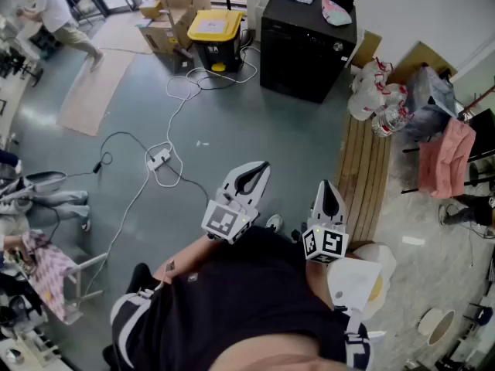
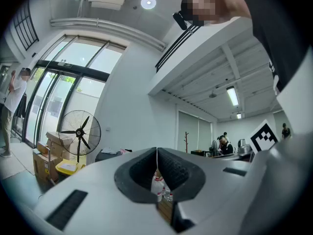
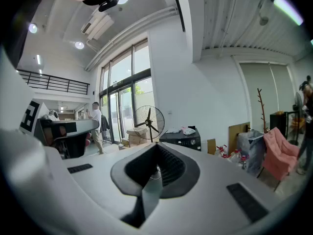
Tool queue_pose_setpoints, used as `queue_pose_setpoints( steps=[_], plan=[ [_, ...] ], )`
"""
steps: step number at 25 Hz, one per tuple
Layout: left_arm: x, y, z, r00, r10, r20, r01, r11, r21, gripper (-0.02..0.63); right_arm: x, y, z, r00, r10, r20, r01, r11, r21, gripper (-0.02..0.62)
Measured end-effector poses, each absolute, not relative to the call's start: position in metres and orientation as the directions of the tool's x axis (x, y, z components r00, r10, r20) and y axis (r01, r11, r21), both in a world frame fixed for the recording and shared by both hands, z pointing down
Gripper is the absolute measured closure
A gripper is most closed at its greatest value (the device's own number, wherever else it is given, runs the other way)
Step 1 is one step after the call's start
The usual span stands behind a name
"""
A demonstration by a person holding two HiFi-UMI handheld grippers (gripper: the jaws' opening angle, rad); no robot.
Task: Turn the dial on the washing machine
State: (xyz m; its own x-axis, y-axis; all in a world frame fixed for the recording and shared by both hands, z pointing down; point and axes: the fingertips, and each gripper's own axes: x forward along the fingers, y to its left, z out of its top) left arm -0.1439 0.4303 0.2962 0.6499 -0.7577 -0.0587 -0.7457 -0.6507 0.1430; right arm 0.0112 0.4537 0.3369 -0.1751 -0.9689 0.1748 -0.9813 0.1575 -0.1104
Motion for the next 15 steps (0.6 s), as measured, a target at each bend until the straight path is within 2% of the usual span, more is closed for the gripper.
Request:
queue_pose_setpoints(
  steps=[11,15],
  plan=[
    [-0.159,0.424,0.305,0.652,-0.756,-0.062,-0.742,-0.653,0.155,0.583,-0.003,0.447,0.343,-0.175,-0.97,0.17,-0.981,0.157,-0.114,0.571],
    [-0.165,0.424,0.305,0.653,-0.755,-0.062,-0.741,-0.654,0.154,0.583,-0.007,0.445,0.342,-0.177,-0.976,0.129,-0.977,0.159,-0.139,0.568]
  ],
)
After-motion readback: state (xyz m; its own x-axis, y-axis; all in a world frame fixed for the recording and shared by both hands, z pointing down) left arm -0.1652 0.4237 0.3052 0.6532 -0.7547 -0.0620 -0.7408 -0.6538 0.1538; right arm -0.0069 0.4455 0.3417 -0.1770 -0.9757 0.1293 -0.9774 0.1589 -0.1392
